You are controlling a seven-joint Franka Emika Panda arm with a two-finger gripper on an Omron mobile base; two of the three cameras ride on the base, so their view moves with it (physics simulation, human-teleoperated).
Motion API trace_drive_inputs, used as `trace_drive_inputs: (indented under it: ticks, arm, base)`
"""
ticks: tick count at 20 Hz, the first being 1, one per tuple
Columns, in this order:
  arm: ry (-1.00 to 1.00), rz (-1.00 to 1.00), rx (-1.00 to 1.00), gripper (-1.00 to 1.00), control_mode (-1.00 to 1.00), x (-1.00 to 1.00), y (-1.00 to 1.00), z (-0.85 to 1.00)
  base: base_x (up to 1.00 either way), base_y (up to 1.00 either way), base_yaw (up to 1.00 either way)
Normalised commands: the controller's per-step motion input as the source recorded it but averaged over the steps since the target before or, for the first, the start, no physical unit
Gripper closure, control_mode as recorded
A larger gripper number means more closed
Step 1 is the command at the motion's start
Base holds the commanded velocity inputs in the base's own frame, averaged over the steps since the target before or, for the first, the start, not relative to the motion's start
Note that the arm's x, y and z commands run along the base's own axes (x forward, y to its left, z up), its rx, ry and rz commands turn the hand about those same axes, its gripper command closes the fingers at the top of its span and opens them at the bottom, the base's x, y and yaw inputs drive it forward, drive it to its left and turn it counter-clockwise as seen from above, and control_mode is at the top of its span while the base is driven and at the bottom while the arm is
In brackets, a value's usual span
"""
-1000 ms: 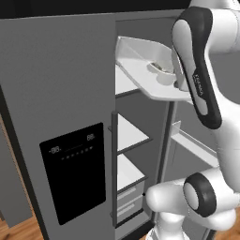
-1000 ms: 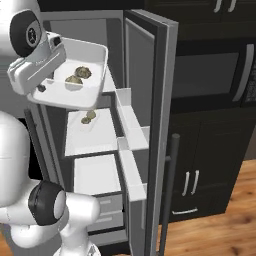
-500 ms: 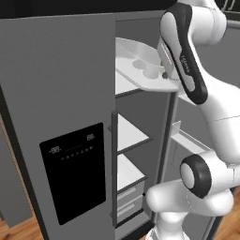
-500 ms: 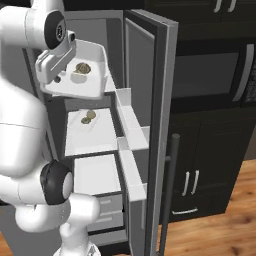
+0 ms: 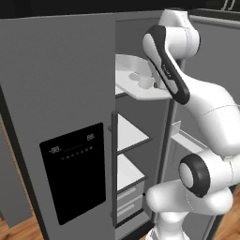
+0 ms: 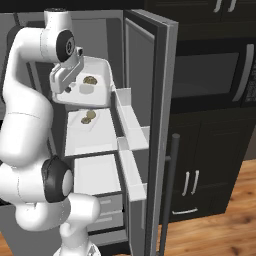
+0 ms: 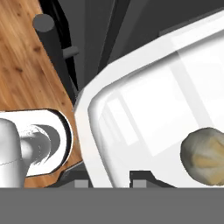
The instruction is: Place two dumplings into each of the tupperware containers and then place the containers in the fridge.
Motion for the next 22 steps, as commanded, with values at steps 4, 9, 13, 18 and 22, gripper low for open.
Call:
trace_drive_inputs:
  ticks: [4,9,13,18,22]
  arm:
    - [-0.09,0.00,0.00,1.00,-1.00,0.52,0.18,-0.08]
    - [-0.10,0.01,0.00,1.00,-1.00,0.75,0.10,-0.01]
    - [-0.01,0.06,0.00,1.00,-1.00,0.76,0.00,-0.34]
    - [0.00,0.09,0.00,1.00,-1.00,0.64,0.00,-0.53]
    - [0.00,0.13,0.00,1.00,-1.00,0.66,0.10,-0.24]
  base:
    - [0.00,0.00,0.00]
    - [0.00,0.00,0.00]
    - [0.00,0.00,0.00]
    - [0.00,0.00,0.00]
    - [0.00,0.00,0.00]
